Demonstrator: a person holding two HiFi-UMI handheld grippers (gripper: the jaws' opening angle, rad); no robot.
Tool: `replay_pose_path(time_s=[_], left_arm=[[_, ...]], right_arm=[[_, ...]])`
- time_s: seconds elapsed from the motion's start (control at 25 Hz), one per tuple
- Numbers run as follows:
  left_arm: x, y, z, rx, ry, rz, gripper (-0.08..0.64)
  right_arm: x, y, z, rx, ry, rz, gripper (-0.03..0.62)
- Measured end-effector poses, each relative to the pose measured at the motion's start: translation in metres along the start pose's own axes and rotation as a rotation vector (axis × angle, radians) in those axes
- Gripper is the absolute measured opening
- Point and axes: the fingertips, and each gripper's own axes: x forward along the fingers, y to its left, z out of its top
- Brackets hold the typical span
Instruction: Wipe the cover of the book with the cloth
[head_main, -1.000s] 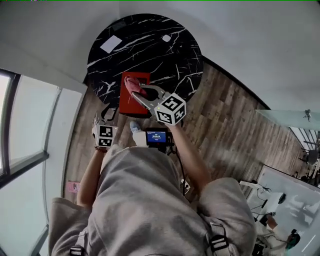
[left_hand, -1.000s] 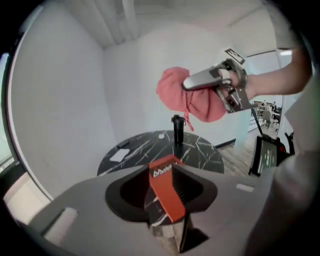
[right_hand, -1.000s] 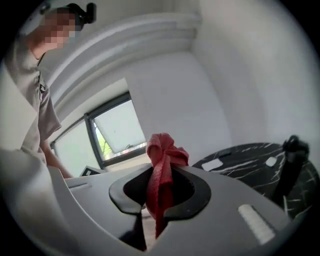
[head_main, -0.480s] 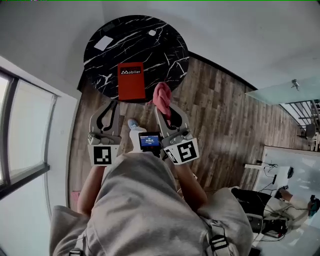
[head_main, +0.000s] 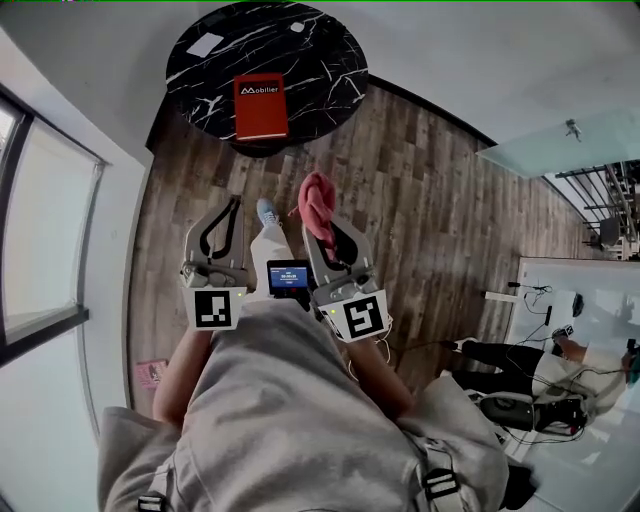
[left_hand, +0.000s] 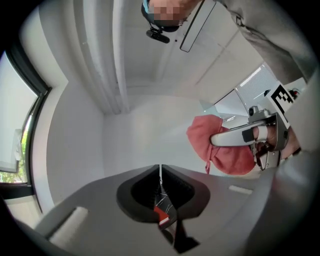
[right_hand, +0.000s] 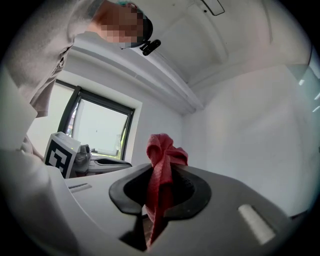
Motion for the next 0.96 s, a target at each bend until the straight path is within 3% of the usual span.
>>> replay_pose_path(time_s=[0.4,0.56,0.76,0.96], left_arm=[[-0.066,-0.026,0.001,-0.039,0.012,0.026,0.012],[-0.072,-0.030,0.028,0.051,-0.104,0.017,0.002],[-0.079,-0.025,0.043,0.081,-0.149,0.029,0.001],[-0.090,-0.023,0.039,0.084,-0.139,0.042,0.000]], right_arm=[[-0.058,0.032,0.012,-0.031,-0.027,-0.018,0.081],[-0.066,0.039,0.019,-0.046,-0.046,-0.026,0.081],[-0.070,0.049,0.024,-0.061,-0.066,-0.027,0.081],[-0.075,0.061,0.024,-0.057,-0.079,-0.030,0.081]])
